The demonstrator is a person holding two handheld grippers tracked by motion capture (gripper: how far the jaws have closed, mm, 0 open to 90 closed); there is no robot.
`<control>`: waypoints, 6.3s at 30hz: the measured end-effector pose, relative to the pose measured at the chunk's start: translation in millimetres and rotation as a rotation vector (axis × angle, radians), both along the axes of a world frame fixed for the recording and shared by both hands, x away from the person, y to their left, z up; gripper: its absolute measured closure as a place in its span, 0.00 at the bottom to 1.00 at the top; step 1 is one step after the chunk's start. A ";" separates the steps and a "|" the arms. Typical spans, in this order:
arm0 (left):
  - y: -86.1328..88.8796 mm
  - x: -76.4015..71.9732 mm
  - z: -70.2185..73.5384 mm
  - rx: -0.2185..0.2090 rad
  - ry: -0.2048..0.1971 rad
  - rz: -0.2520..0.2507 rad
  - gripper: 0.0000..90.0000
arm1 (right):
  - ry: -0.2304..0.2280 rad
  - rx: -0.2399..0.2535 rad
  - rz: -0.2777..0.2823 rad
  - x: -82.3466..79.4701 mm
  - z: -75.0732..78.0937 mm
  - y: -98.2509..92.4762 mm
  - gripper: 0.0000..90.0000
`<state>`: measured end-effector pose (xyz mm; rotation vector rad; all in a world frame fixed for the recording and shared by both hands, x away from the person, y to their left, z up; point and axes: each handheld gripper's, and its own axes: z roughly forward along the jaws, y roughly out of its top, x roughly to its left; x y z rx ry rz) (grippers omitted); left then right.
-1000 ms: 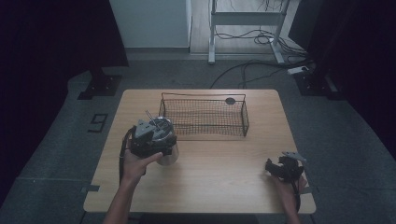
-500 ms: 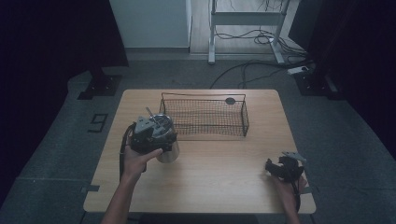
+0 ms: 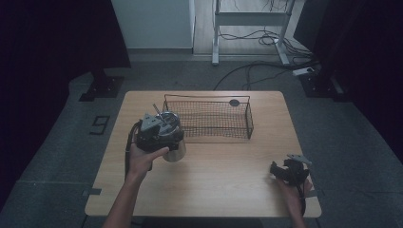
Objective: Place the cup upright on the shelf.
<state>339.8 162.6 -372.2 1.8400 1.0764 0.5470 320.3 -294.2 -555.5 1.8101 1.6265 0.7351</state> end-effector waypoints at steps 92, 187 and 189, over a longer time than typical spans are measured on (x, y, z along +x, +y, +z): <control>-53.2 180.9 -45.0 0.035 0.042 0.125 0.04 | 0.002 -0.004 -0.010 -0.2 0.0 -1.1 0.15; 19.5 6.0 -80.8 0.037 0.061 0.055 0.05 | 0.002 -0.002 -0.024 1.4 0.0 -0.5 0.15; 21.2 -0.1 -87.6 0.050 0.070 0.048 0.05 | 0.003 -0.002 -0.024 1.4 0.1 -0.5 0.15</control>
